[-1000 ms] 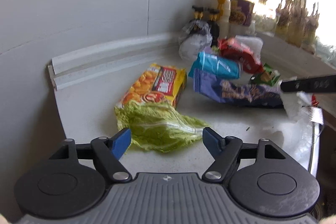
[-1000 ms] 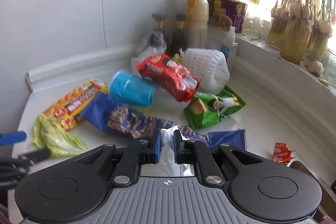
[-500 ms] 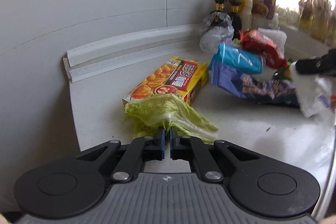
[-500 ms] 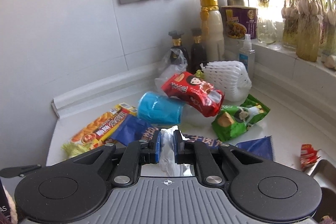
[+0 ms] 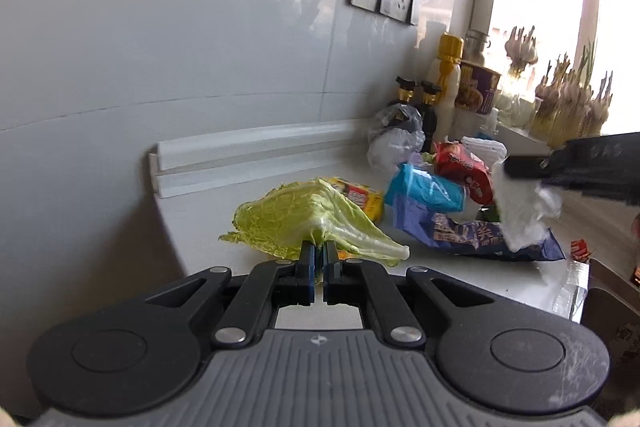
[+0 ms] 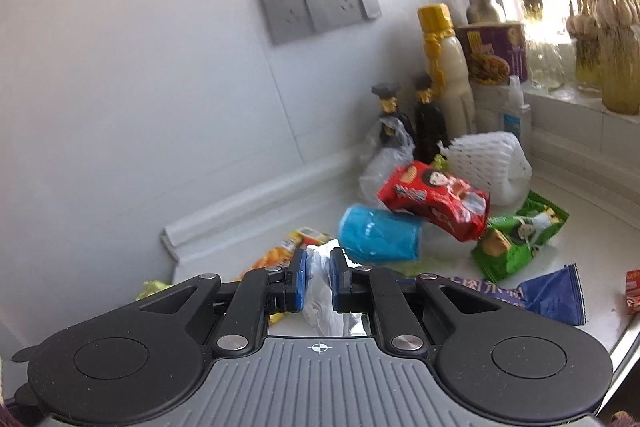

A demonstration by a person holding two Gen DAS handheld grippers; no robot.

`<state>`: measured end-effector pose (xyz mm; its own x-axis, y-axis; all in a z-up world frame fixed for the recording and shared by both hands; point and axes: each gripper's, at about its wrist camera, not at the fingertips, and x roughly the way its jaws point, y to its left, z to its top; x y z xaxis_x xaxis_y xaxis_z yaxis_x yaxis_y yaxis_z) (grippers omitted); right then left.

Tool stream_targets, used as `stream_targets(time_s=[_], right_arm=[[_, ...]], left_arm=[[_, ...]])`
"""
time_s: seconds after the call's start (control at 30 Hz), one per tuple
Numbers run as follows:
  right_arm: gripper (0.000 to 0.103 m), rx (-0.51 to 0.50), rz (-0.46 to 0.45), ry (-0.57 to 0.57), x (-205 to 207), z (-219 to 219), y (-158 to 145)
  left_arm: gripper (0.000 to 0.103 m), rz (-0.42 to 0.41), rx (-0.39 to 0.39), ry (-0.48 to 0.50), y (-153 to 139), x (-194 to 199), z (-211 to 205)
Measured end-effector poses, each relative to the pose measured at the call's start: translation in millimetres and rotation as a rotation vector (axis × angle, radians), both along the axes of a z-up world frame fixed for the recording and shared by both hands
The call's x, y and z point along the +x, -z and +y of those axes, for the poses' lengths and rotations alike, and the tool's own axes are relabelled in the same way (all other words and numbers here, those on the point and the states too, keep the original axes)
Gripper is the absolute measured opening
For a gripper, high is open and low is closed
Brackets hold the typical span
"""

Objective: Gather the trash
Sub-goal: 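Carry the lettuce leaf and tissue with both tools over the wastebasket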

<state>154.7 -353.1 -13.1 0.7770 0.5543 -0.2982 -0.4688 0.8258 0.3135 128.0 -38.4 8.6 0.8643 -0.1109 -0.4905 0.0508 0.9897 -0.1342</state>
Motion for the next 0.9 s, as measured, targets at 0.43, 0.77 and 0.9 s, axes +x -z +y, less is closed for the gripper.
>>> stream_targets(time_s=[0.43, 0.77, 0.9], right_arm=[[0.010, -0.096, -0.049, -0.209, -35, 99, -26], [0.010, -0.172, 0.016, -0.420, -44, 194, -2], [0.010, -0.205, 0.052, -0.475, -45, 222, 12]], left_arm=[[0.003, 0.073, -0.061, -0.125, 24, -26, 95], [0.003, 0.199, -0.113, -0.230, 73, -24, 133], [0.003, 0.240, -0.126, -0.254, 90, -22, 141]])
